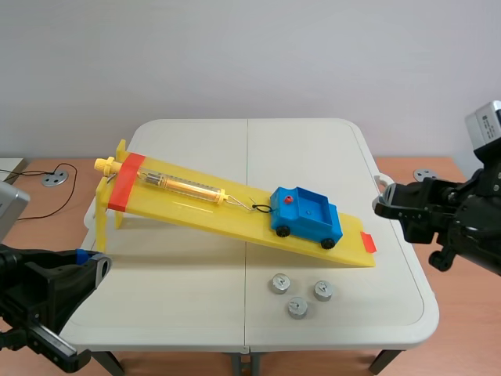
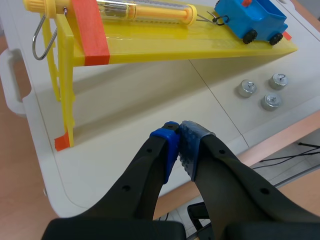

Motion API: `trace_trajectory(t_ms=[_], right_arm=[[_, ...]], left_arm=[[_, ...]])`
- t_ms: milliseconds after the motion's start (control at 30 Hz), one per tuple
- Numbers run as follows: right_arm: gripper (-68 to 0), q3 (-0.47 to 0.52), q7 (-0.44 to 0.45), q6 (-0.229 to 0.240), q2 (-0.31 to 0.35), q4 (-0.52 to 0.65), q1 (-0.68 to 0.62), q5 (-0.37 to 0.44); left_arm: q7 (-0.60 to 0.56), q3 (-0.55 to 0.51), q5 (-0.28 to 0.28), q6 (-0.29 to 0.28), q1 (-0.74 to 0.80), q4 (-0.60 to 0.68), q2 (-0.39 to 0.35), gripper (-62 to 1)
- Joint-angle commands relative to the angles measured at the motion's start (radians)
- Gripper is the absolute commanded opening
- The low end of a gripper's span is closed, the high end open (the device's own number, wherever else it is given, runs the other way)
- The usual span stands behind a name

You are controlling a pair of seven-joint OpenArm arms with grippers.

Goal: Place the four metal weights on the blue cart on the ramp.

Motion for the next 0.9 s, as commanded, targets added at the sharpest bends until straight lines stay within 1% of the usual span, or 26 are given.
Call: trace_trajectory(t_ms=[0, 67, 200, 267, 467, 700, 867], right_arm=[[-66.9, -0.051, 0.120, 0.015, -0.020, -0.002, 0.132, 0.060], [-66.9, -0.051, 0.120, 0.016, -0.038, -0.051, 0.172, 0.060], [-66.9, -0.054, 0.120, 0.055, -0.061, -0.126, 0.241, 0.061], [-66.9, -0.056, 0.120, 0.061, -0.069, -0.157, 0.274, 0.061], [-66.9, -0.072, 0.119, 0.069, -0.093, -0.258, 0.366, 0.060], [-66.9, -0.072, 0.120, 0.084, -0.124, -0.367, 0.444, 0.054], [-66.9, -0.072, 0.124, 0.084, -0.139, -0.435, 0.492, 0.051]], left_arm=[[-0.089, -0.013, -0.055, -0.021, -0.017, 0.064, 0.005, -58.2], [-0.089, -0.013, -0.055, -0.021, -0.017, 0.064, 0.005, -58.2], [-0.089, -0.013, -0.055, -0.021, -0.017, 0.064, 0.005, -58.2], [-0.089, -0.013, -0.055, -0.021, -0.017, 0.064, 0.005, -58.2], [-0.089, -0.013, -0.055, -0.021, -0.017, 0.064, 0.005, -58.2], [-0.089, -0.013, -0.055, -0.021, -0.017, 0.064, 0.005, -58.2], [-0.089, -0.013, -0.055, -0.021, -0.017, 0.064, 0.005, -58.2]])
